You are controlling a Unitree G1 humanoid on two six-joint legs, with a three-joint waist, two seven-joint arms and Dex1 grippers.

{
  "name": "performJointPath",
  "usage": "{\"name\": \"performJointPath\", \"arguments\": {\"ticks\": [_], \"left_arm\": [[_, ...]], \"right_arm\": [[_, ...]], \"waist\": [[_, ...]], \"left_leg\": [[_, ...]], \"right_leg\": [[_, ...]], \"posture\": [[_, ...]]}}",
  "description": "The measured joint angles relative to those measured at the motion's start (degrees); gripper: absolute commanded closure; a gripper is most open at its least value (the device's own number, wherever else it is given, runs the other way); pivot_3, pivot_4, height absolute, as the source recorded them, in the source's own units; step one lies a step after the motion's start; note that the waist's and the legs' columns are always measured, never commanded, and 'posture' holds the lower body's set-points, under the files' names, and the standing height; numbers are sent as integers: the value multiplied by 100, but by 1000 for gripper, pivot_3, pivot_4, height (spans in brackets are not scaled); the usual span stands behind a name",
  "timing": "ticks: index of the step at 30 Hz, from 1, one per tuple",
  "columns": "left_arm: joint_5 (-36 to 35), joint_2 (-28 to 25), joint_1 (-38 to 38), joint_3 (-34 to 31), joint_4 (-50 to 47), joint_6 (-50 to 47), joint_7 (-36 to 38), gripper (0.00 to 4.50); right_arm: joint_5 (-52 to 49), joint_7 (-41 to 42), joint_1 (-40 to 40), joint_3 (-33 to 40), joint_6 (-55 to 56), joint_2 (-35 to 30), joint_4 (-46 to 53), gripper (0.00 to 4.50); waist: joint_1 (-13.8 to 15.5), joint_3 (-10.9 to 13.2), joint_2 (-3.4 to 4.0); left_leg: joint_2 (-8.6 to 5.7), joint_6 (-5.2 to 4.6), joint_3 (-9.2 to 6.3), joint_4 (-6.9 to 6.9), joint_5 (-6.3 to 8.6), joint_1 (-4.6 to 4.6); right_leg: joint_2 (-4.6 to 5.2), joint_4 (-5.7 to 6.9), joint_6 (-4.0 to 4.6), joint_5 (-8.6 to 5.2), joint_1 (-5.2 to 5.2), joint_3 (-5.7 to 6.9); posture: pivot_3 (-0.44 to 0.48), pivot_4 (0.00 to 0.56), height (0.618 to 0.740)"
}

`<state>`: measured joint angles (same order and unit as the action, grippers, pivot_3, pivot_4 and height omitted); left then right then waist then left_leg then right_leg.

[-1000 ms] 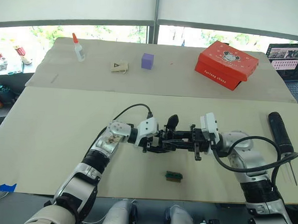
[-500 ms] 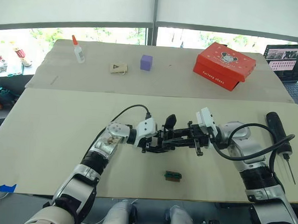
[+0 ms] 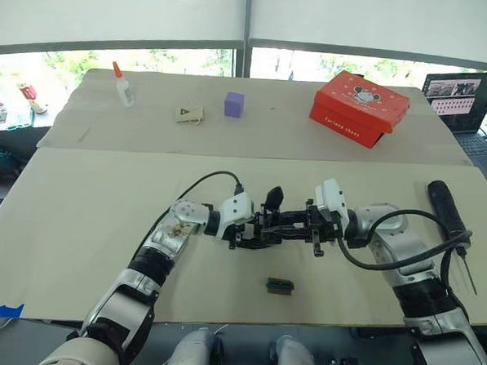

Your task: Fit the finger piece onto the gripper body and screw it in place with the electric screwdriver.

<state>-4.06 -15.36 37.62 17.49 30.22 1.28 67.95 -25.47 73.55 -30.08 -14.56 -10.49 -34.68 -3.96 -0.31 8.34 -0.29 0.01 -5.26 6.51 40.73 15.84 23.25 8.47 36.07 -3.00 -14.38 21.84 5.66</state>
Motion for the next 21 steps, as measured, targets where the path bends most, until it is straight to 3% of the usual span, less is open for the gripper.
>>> {"name": "performJointPath", "arguments": {"ticks": [7,21], "left_arm": [[-7,21,-9,18,0,-23,-4,2203],[0,-37,-28,21,0,-78,14,2203]], "right_arm": [[0,239,-324,-184,-514,-225,2,4106],[-1,-602,185,-34,-772,-176,655,4106]], "waist": [[-7,-16,-9],[-28,-79,-28]], "left_leg": [[2,-2,-3,-4,7,1],[17,5,-2,-10,12,-1]], "right_leg": [[7,-5,1,0,1,1],[8,-9,7,-3,6,0]], "posture": [[0,150,740],[0,150,740]]}}
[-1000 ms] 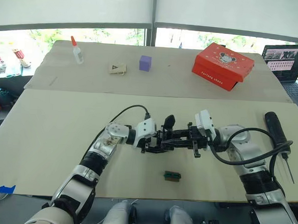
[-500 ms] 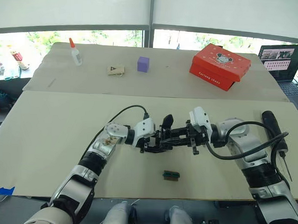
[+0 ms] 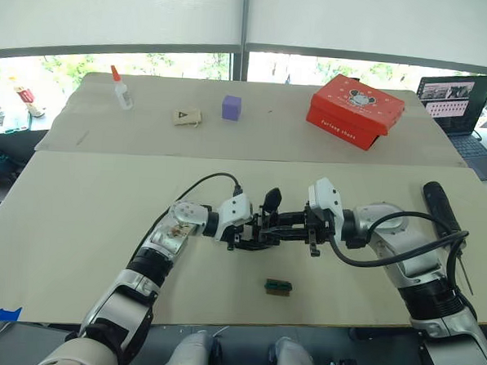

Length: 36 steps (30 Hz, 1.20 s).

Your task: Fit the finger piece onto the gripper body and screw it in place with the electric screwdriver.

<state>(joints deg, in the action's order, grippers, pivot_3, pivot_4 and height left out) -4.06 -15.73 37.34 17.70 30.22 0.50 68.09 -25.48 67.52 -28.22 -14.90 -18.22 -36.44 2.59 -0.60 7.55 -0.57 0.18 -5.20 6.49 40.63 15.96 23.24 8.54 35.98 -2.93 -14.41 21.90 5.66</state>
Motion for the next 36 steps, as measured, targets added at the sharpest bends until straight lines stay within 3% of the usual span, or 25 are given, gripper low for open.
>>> {"name": "performJointPath", "arguments": {"ticks": [10,36], "left_arm": [[-10,25,-54,-5,-54,-53,-46,2203],[-9,12,-99,-6,-88,-63,-50,2203]], "right_arm": [[1,538,-460,-241,-4,-142,-442,4106],[0,257,-248,-144,-300,-142,-97,4106]], "waist": [[-7,-6,2],[-5,-35,4]], "left_leg": [[6,-3,1,-1,9,-7],[15,2,2,-2,23,-8]], "right_leg": [[5,-3,5,-1,14,0],[31,-18,8,-3,14,3]], "posture": [[0,150,740],[0,150,740]]}}
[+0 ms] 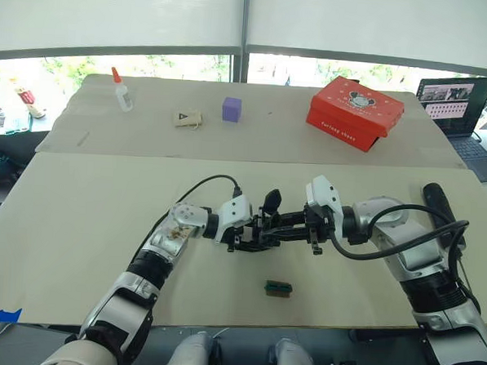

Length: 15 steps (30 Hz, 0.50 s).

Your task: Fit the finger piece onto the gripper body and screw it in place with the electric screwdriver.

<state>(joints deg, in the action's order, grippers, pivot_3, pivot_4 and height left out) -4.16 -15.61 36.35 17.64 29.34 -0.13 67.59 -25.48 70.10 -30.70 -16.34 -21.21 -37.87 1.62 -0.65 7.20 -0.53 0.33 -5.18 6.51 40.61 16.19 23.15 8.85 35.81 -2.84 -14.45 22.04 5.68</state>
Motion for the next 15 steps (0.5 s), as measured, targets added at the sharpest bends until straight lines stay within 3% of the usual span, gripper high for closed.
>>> {"name": "performJointPath", "arguments": {"ticks": [9,11,15], "left_arm": [[-24,-12,0,0,-36,6,35,2203],[-34,-16,0,0,-55,11,58,2203],[-63,-55,-6,-38,-106,25,67,2203]], "right_arm": [[-71,-34,200,243,2,131,93,4106],[-114,-23,251,360,-10,158,159,3058],[-207,148,569,391,-89,135,185,1645]], "waist": [[4,1,0],[5,3,1],[16,28,12]], "left_leg": [[-1,0,2,-1,0,25],[-2,-1,3,-1,0,37],[-9,-4,8,4,-2,63]], "right_leg": [[2,2,1,0,2,-1],[-6,1,1,0,11,4],[-25,2,1,0,26,8]], "posture": [[0,150,740],[0,150,740],[0,150,740]]}}
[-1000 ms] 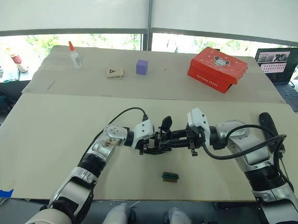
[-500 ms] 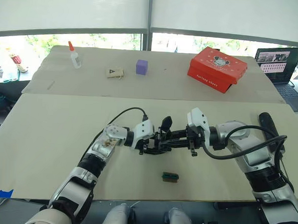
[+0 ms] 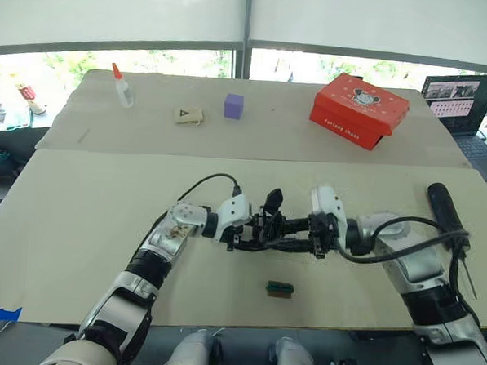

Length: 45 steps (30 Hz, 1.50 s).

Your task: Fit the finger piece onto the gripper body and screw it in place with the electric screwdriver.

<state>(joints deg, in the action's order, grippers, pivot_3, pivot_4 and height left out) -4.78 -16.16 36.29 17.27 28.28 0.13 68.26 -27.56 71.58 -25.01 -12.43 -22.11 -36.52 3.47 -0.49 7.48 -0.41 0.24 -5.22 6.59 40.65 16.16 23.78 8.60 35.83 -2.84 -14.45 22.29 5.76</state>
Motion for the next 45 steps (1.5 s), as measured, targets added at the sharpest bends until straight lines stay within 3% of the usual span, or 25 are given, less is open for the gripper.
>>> {"name": "performJointPath", "arguments": {"ticks": [1,11,17,18,21,23,28,32,35,39,41,45], "left_arm": [[3,-2,0,-3,0,0,1,2203],[-8,6,-21,-11,-37,-31,60,2203],[3,47,-39,-1,-48,-31,50,2203],[5,52,-38,1,-40,-31,38,1177],[-2,-86,-101,9,-72,-106,115,0],[-119,-380,-248,-50,-348,-223,263,0],[-442,-1017,-626,-285,-1016,-785,537,0],[-994,-1849,-972,-626,-2097,-1676,878,0],[-1541,-2419,-1137,-1035,-2901,-2430,980,0],[-2599,-3323,-1288,-1744,-4309,-3624,1099,0],[-3049,-3372,-1061,-1964,-4812,-4032,927,0],[-3886,-3166,-451,-2128,-5309,-4700,326,0]], "right_arm": [[-22,49,50,38,5,-1,55,1355],[76,-45,64,404,64,-151,287,1349],[81,98,163,608,59,-556,381,1349],[59,99,171,712,32,-679,430,1349],[-82,139,235,1042,-425,-1383,655,497],[-126,182,347,1384,-883,-2027,702,33],[-531,297,374,1939,-2143,-3103,490,33],[-233,122,75,1838,-2830,-3794,-497,33],[226,-77,-237,1534,-2873,-3917,-1144,33],[1726,-837,-1043,546,-2181,-3798,-3204,33],[2200,-1017,-1713,265,-2166,-3503,-4119,33],[2911,-1250,-2658,-133,-1752,-3011,-5411,33]], "waist": [[4,1,-1],[36,8,-1],[86,9,-3],[97,10,-4],[117,20,0],[116,24,0],[100,30,7],[83,64,18],[76,86,36],[54,135,54],[28,150,98],[-32,161,105]], "left_leg": [[0,0,0,3,0,0],[-3,-3,1,5,1,1],[-6,-4,2,7,1,2],[-6,-4,2,8,1,2],[-4,-5,1,9,2,2],[2,-6,-2,8,3,2],[13,-5,-2,7,3,1],[8,-4,-2,8,4,2],[4,-4,-2,5,5,3],[-32,-4,1,5,3,8],[-38,-6,10,6,2,7],[-31,-1,10,2,-10,4]], "right_leg": [[-3,0,0,0,-1,3],[-10,2,-1,-1,-1,6],[-11,0,-2,-1,-3,6],[-11,0,-2,-1,-3,6],[-8,-1,-2,-1,-2,5],[-6,-5,-1,-1,-2,4],[24,-9,3,-1,-2,1],[45,-10,4,-2,0,0],[57,-12,4,-2,1,-6],[47,2,-10,-10,12,11],[47,0,-19,-7,3,4],[4,6,-21,-9,2,2]], "posture": [[0,150,740],[0,150,740],[0,150,740],[0,150,740],[0,150,740],[0,150,740],[0,150,740],[0,150,740],[0,150,740],[0,150,740],[0,150,740],[0,150,740]]}}
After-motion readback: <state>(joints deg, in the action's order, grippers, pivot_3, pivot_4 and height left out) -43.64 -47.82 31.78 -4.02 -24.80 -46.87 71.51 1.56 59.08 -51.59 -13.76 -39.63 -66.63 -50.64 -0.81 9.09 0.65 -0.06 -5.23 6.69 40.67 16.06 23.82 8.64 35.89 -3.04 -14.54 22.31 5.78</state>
